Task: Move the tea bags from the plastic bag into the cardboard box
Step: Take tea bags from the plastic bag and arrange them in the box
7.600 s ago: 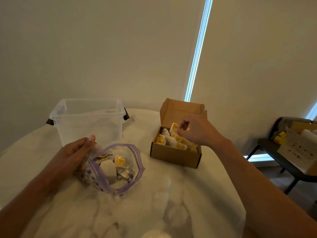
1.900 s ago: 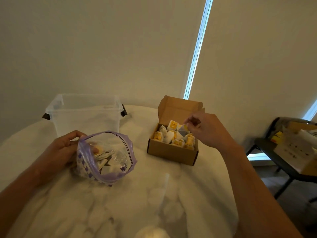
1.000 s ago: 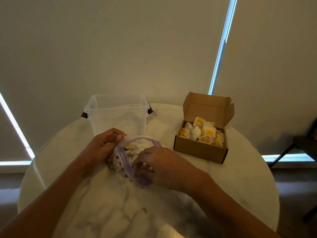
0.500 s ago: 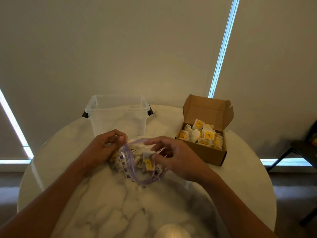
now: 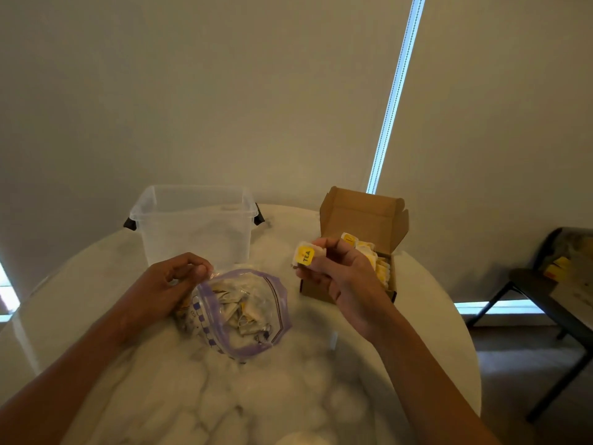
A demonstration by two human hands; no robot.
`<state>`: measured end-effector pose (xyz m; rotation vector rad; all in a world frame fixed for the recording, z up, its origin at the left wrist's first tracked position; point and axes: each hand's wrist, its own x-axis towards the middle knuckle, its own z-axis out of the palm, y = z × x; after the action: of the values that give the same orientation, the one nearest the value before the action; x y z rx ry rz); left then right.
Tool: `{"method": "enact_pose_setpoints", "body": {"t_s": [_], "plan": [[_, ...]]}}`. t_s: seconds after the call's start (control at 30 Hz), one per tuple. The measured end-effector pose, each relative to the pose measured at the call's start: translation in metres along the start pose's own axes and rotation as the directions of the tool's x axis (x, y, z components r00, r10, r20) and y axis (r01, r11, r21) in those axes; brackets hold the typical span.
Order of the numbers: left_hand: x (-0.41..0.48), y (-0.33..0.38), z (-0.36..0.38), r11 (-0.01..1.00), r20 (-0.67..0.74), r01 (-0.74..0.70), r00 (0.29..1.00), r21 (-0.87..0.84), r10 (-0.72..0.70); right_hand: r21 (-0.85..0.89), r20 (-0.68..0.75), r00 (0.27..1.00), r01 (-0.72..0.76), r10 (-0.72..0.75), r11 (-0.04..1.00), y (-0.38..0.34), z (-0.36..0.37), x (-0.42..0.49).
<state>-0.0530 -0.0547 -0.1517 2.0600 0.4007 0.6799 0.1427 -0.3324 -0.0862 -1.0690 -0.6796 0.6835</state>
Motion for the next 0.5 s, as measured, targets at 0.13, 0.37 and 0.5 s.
{"method": "enact_pose_setpoints", "body": {"t_s": [0.13, 0.37, 0.5], "plan": [[0.003, -0.006, 0.001, 1.000, -0.027, -0.022, 0.999, -0.019, 0.022, -0.113, -0.228, 0.960, 0.140, -0.162, 0.984, -0.012, -0.021, 0.008], [0.006, -0.009, 0.003, 0.998, -0.019, 0.011, 1.000, -0.063, -0.013, -0.438, -0.414, 0.818, 0.206, -0.400, 0.875, -0.038, -0.067, 0.025], [0.005, -0.008, 0.005, 0.998, -0.010, 0.007, 1.000, -0.064, -0.008, -0.640, -0.422, 0.769, 0.122, -0.480, 0.759, -0.032, -0.089, 0.030]]}}
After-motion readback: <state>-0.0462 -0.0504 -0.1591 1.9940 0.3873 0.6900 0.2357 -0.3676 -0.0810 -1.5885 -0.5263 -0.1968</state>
